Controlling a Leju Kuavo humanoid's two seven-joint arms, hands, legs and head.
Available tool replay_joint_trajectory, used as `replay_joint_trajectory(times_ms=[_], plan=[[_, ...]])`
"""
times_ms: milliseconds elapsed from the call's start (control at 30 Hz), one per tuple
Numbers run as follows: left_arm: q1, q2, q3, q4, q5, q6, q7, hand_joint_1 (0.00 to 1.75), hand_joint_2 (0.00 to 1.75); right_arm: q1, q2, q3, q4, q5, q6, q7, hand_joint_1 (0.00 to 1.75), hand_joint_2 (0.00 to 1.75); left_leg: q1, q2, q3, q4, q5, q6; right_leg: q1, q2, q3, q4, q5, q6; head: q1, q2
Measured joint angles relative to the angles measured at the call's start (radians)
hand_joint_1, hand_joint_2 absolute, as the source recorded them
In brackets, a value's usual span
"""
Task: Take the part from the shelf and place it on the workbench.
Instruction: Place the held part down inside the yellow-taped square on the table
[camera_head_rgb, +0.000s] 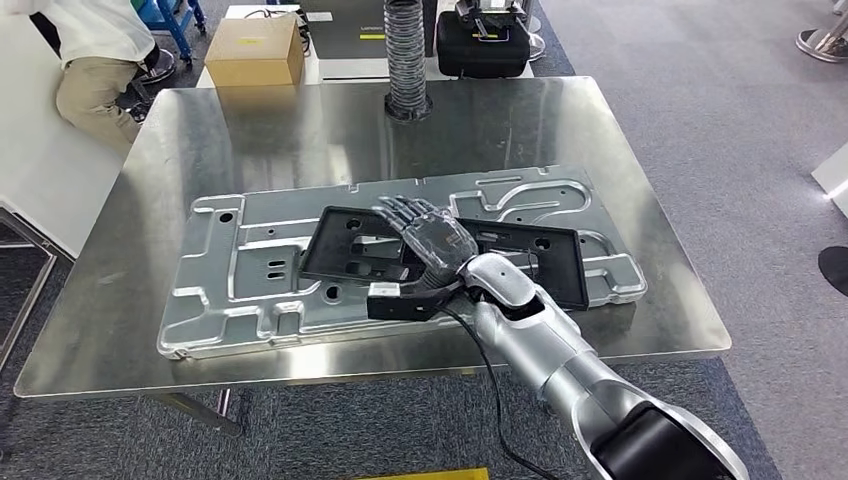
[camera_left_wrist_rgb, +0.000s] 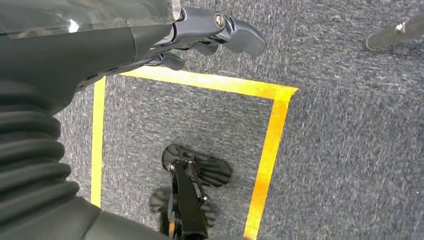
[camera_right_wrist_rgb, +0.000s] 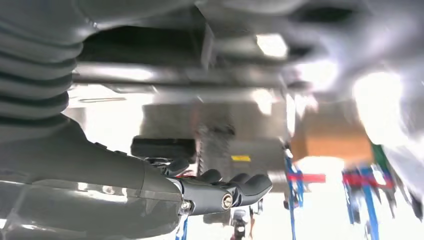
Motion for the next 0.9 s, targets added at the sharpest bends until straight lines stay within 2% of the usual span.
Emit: replay_joint_trajectory(times_ms=[67,133,200,233,300,333,367,400,467,500,533,567,633,700,733,800,833,867,900], plan=[[0.000,-0.001,0.000,0.000,-0.002,0.000,0.000,0.00,0.00,0.007,-0.002,-0.029,-0.055,-0.078,0.012,-0.027,0.00,0.00,-0.002,0.000,0.000,-0.001,0.000,-0.009,0.006,-0.001,0.032,-0.072,0.022,-0.008,0.000,0.000],[0.001,-0.002,0.000,0.000,-0.003,0.001,-0.001,0.00,0.00,0.020,-0.006,-0.056,-0.108,-0.149,0.025,-0.049,0.00,0.00,-0.003,0.000,0.000,-0.005,0.001,-0.020,0.005,-0.001,0.033,-0.078,0.026,-0.015,0.000,0.000],[0.001,-0.002,0.000,0.000,-0.004,0.001,-0.003,0.00,0.00,0.033,-0.009,-0.085,-0.161,-0.221,0.039,-0.069,0.00,0.00,-0.003,0.001,-0.010,0.021,-0.019,-0.029,-0.001,-0.002,0.038,-0.089,0.034,-0.026,-0.001,0.000],[0.001,-0.001,0.000,0.000,-0.004,0.001,-0.004,0.00,0.00,0.040,-0.011,-0.099,-0.189,-0.265,0.050,-0.079,0.00,0.00,-0.002,0.001,-0.028,0.063,-0.046,-0.033,-0.004,-0.003,0.040,-0.094,0.037,-0.030,-0.002,0.000],[0.002,0.000,0.000,0.000,-0.003,0.001,-0.004,0.00,0.00,0.058,-0.015,-0.131,-0.248,-0.363,0.075,-0.098,0.00,0.00,-0.001,0.001,-0.086,0.198,-0.113,-0.039,-0.003,-0.004,0.042,-0.095,0.037,-0.034,-0.005,0.000],[0.003,0.000,0.000,0.000,-0.002,0.001,-0.004,0.00,0.00,0.069,-0.017,-0.147,-0.277,-0.412,0.086,-0.107,0.00,0.00,-0.001,0.001,-0.113,0.256,-0.134,-0.042,-0.002,-0.004,0.042,-0.094,0.036,-0.034,-0.005,0.000],[0.005,0.000,0.000,0.000,-0.001,0.001,-0.005,0.00,0.00,0.081,-0.021,-0.163,-0.307,-0.456,0.093,-0.116,0.00,0.00,0.000,0.001,-0.126,0.284,-0.137,-0.044,-0.002,-0.005,0.042,-0.093,0.035,-0.034,-0.005,0.000],[0.006,0.000,0.001,0.000,0.000,0.001,-0.005,0.00,0.00,0.091,-0.024,-0.179,-0.336,-0.498,0.099,-0.125,0.00,0.00,0.001,0.001,-0.119,0.271,-0.120,-0.046,-0.002,-0.004,0.042,-0.091,0.034,-0.033,-0.005,0.000],[0.006,0.001,0.004,0.000,0.004,0.003,-0.005,0.00,0.00,0.111,-0.031,-0.213,-0.408,-0.593,0.098,-0.150,0.00,0.00,0.005,0.002,-0.055,0.143,-0.054,-0.046,-0.003,-0.003,0.043,-0.083,0.029,-0.027,-0.005,0.000],[0.005,0.002,0.006,0.000,0.008,0.004,-0.005,0.00,0.00,0.121,-0.035,-0.232,-0.449,-0.641,0.090,-0.166,0.00,0.00,0.005,0.001,-0.021,0.075,-0.030,-0.043,-0.002,-0.002,0.042,-0.078,0.025,-0.022,-0.006,0.000],[0.005,0.002,0.008,0.000,0.012,0.005,-0.006,0.00,0.00,0.132,-0.038,-0.253,-0.495,-0.686,0.075,-0.182,0.00,0.00,0.005,0.001,0.002,0.028,-0.017,-0.038,-0.001,-0.002,0.040,-0.074,0.023,-0.017,-0.006,0.000],[0.005,0.002,0.010,0.000,0.016,0.007,-0.006,0.00,0.00,0.144,-0.041,-0.274,-0.540,-0.720,0.056,-0.195,0.00,0.00,0.003,0.000,0.012,0.008,-0.016,-0.032,0.001,-0.002,0.039,-0.072,0.022,-0.012,-0.006,0.000],[0.008,0.001,0.014,0.000,0.023,0.009,-0.006,0.00,0.00,0.173,-0.050,-0.317,-0.639,-0.760,0.003,-0.211,0.00,0.00,0.001,-0.002,0.012,0.005,-0.016,-0.017,0.001,-0.002,0.037,-0.072,0.022,-0.001,-0.005,0.000],[0.010,-0.001,0.019,0.000,0.031,0.012,-0.006,0.00,0.00,0.209,-0.060,-0.362,-0.748,-0.772,-0.078,-0.225,0.00,0.00,0.001,-0.002,0.012,0.000,-0.012,-0.003,-0.003,-0.002,0.029,-0.051,0.003,0.011,-0.005,0.000],[0.010,-0.002,0.024,0.000,0.035,0.013,-0.006,0.00,0.00,0.229,-0.065,-0.384,-0.802,-0.772,-0.123,-0.233,0.00,0.00,0.003,-0.001,0.013,-0.002,-0.010,0.003,-0.004,-0.002,0.014,-0.016,-0.020,0.016,-0.004,0.000],[0.010,-0.004,0.033,0.000,0.042,0.015,-0.010,0.00,0.00,0.280,-0.076,-0.422,-0.899,-0.772,-0.186,-0.249,0.00,0.00,0.003,0.000,0.013,-0.003,-0.010,0.009,-0.005,-0.002,-0.043,0.111,-0.086,0.024,-0.003,0.000],[0.011,-0.005,0.037,0.000,0.045,0.015,-0.014,0.00,0.00,0.316,-0.082,-0.438,-0.943,-0.772,-0.208,-0.261,0.00,0.00,0.002,-0.001,0.013,-0.003,-0.011,0.010,-0.006,-0.002,-0.072,0.174,-0.110,0.026,-0.003,0.000],[0.012,-0.007,0.040,0.000,0.047,0.016,-0.018,0.00,0.00,0.355,-0.088,-0.452,-0.984,-0.772,-0.225,-0.275,0.00,0.00,0.002,-0.001,0.014,-0.003,-0.011,0.011,-0.006,-0.002,-0.091,0.211,-0.118,0.026,-0.003,0.000],[0.014,-0.008,0.042,0.000,0.048,0.017,-0.020,0.00,0.00,0.394,-0.093,-0.464,-1.023,-0.772,-0.239,-0.289,0.00,0.00,0.001,-0.002,0.014,-0.002,-0.011,0.011,-0.006,-0.002,-0.090,0.209,-0.106,0.024,-0.002,0.000]])
